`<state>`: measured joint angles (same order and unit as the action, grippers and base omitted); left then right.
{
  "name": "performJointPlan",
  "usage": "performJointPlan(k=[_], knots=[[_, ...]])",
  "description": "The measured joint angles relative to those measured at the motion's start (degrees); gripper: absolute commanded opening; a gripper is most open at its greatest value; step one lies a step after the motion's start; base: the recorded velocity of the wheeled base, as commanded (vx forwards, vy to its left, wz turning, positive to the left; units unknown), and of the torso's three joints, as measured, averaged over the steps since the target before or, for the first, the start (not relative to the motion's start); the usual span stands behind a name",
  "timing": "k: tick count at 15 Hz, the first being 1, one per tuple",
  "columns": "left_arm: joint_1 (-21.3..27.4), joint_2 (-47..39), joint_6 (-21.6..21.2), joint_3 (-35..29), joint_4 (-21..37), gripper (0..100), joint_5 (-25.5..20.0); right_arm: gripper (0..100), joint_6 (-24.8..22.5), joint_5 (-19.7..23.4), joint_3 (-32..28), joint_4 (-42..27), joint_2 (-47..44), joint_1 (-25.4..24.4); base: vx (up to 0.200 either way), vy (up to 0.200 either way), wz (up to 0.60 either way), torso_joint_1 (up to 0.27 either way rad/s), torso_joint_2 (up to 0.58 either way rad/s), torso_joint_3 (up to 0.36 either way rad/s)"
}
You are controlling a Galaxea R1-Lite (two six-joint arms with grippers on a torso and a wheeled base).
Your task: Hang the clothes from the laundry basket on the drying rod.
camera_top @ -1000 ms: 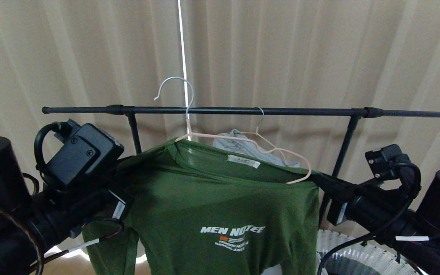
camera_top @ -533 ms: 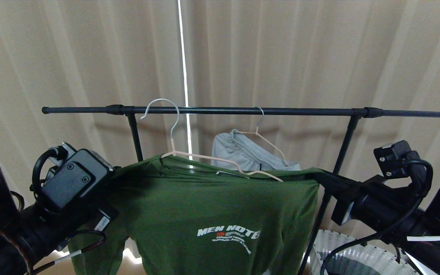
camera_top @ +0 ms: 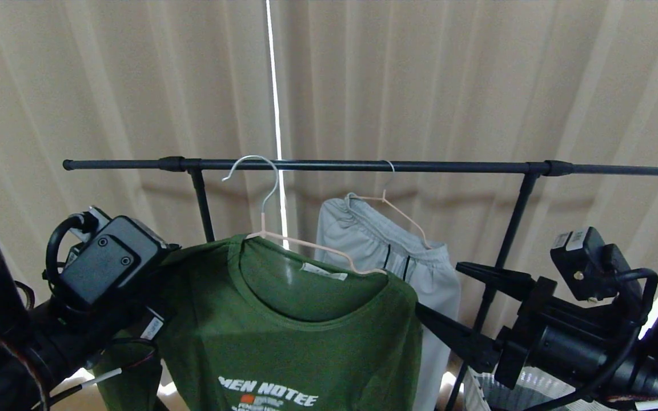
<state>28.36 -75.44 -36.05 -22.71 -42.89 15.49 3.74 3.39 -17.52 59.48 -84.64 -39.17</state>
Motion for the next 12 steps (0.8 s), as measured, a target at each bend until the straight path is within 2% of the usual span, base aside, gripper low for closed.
performJointPlan(k=[2,5,9,12], knots=[[0.4,-0.2,2.0,-0.3,0.0,0,0.0,100,-3.3,0.1,0.1,0.0,0.2,-0.2,0.0,0.0,0.0,0.0,0.0,0.0],[3.4,-0.7,6.6,-0.4,0.0,0,0.0,100,-8.8,1.9,-2.4,0.1,-1.0,-0.2,0.0,0.0,0.0,0.0,0.0,0.0],[5.0,-1.0,7.2,0.4,0.1,0,-0.1,100,-17.4,2.0,-9.2,-1.8,-4.8,-0.1,0.0,0.0,0.0,0.0,0.0,0.0],[5.9,-0.9,7.2,0.6,0.0,0,-0.1,100,-20.1,1.8,-14.3,-7.2,-7.2,0.0,0.0,0.0,0.0,0.0,0.0,0.0]])
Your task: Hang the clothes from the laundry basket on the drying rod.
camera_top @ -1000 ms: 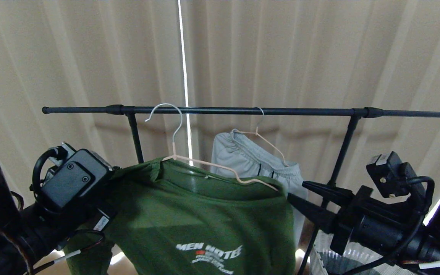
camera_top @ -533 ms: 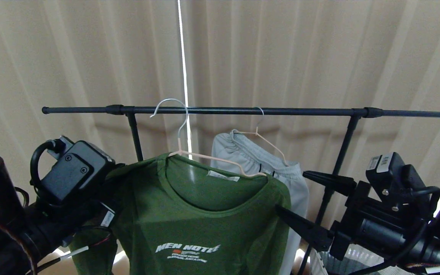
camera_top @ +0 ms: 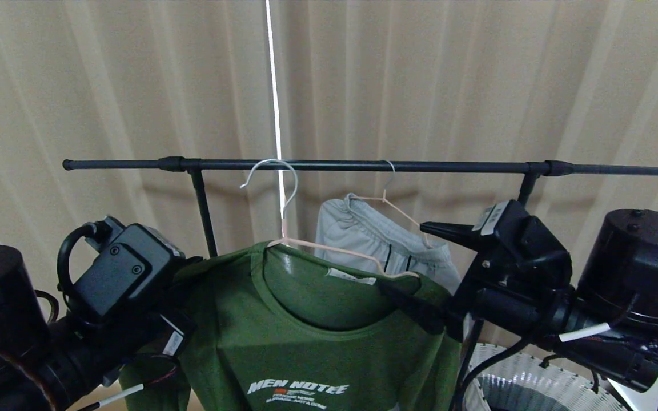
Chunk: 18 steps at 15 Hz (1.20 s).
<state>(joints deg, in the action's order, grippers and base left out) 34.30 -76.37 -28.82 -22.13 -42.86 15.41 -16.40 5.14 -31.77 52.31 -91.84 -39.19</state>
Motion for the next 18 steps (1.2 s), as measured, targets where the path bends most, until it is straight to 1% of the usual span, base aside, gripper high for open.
performJointPlan(k=[2,5,8,12,13,18], knots=[[0.5,0.2,0.0,0.1,0.0,0,0.0,100,-0.3,-0.1,-3.5,-2.6,-1.2,0.0,0.0,0.0,0.0,0.0,0.0,0.0],[1.7,0.2,0.0,0.0,0.0,0,0.0,100,-0.3,-0.6,-7.2,-4.9,-2.7,0.0,0.0,0.0,0.0,0.0,0.0,0.0],[3.0,0.4,0.0,0.0,0.0,0,0.0,100,-0.5,-0.9,-8.9,-6.6,-3.8,0.0,0.0,0.0,0.0,0.0,0.0,0.0],[3.5,0.5,-0.2,-0.4,-0.1,0,0.0,100,-3.9,-0.9,-10.1,-8.3,-4.5,-0.1,0.0,0.0,0.0,0.0,0.0,0.0],[3.6,0.5,-0.2,-0.5,-0.1,0,0.0,0,-4.3,-0.9,-10.3,-8.5,-4.6,-0.1,0.0,0.0,0.0,0.0,0.0,0.0],[4.6,0.4,-0.1,-0.5,-1.3,0,-0.2,0,-4.5,-0.8,-10.5,-9.2,-4.7,-0.5,0.0,0.0,0.0,0.0,0.0,0.0]])
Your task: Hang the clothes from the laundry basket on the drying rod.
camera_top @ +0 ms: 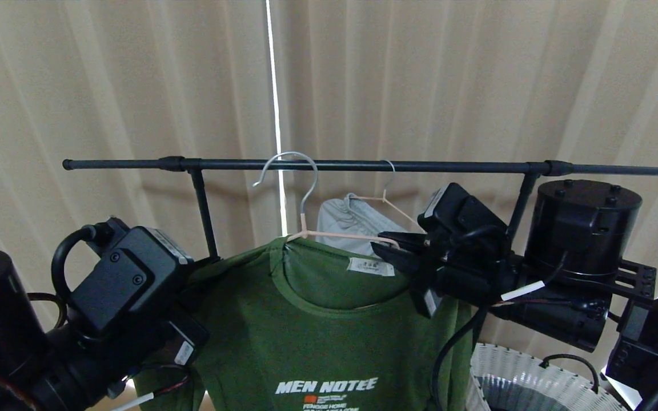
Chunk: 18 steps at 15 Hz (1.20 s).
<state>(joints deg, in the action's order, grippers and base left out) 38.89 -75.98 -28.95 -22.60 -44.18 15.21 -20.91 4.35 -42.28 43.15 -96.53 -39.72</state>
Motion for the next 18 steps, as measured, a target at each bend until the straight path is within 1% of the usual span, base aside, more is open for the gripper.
performJointPlan(k=[6,7,10,12,14,16,18], knots=[[0.1,0.0,0.1,0.4,0.0,0,-2.2,0,0.0,-0.2,0.1,0.1,0.0,-0.6,0.0,0.0,0.0,0.0,0.0,0.0],[0.1,0.0,0.6,0.4,0.0,100,-2.3,0,0.0,-0.2,0.1,0.1,0.1,-0.6,0.0,0.0,0.0,0.0,0.0,0.0],[0.2,0.4,2.5,0.1,-1.2,100,-2.5,0,0.1,-0.4,0.8,0.5,0.9,-0.5,0.0,0.0,0.0,0.0,0.0,0.0],[0.1,2.3,2.7,0.7,-1.3,100,-2.8,0,0.3,-1.9,1.9,0.6,2.6,0.3,0.0,0.0,0.0,0.0,0.0,0.0],[0.0,5.2,2.9,1.9,-1.1,100,-3.6,0,0.4,-2.4,3.3,0.8,4.5,2.0,0.0,0.0,0.0,0.0,0.0,0.0],[-0.5,8.8,3.3,3.3,0.1,100,-3.9,0,0.7,-2.4,5.8,1.0,6.9,4.9,0.0,0.0,0.0,0.0,0.0,0.0],[-1.0,12.5,5.4,6.1,2.3,100,-3.9,0,1.3,-2.4,8.5,0.9,9.5,6.9,0.0,0.0,0.0,0.0,0.0,0.0]])
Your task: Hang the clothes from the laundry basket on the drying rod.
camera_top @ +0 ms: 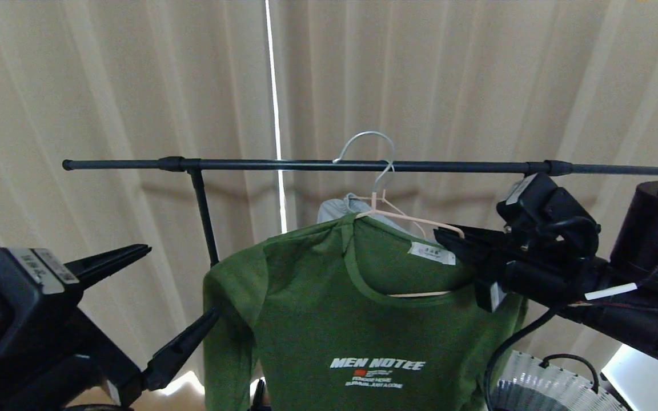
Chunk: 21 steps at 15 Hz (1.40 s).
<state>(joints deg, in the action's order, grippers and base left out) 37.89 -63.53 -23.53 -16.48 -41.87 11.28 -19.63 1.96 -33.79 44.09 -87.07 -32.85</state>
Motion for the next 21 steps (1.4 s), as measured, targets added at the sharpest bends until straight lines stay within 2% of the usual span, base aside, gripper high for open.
performJointPlan(k=[5,10,18,19,21], knots=[[-0.3,4.8,8.0,7.6,2.3,100,-0.8,0,0.9,0.4,3.8,0.0,6.1,2.8,0.0,0.0,0.0,0.0,0.0,0.0],[-2.5,3.0,9.3,11.2,2.2,100,-9.6,0,2.0,0.7,4.2,0.0,9.3,3.0,0.0,0.0,0.0,0.0,0.0,0.0],[-6.3,-2.1,9.6,10.1,0.8,100,-12.8,0,2.3,2.8,4.3,-0.1,11.5,0.9,0.0,0.0,0.0,0.0,0.0,0.0],[-6.4,-2.5,9.5,9.8,0.7,0,-12.9,0,2.3,2.8,4.4,-0.1,11.8,0.7,0.0,0.0,0.0,0.0,0.0,0.0],[-6.5,-3.1,9.3,9.1,0.6,0,-12.9,0,2.3,2.8,4.4,-0.1,12.1,0.6,0.0,0.0,0.0,0.0,0.0,0.0]])
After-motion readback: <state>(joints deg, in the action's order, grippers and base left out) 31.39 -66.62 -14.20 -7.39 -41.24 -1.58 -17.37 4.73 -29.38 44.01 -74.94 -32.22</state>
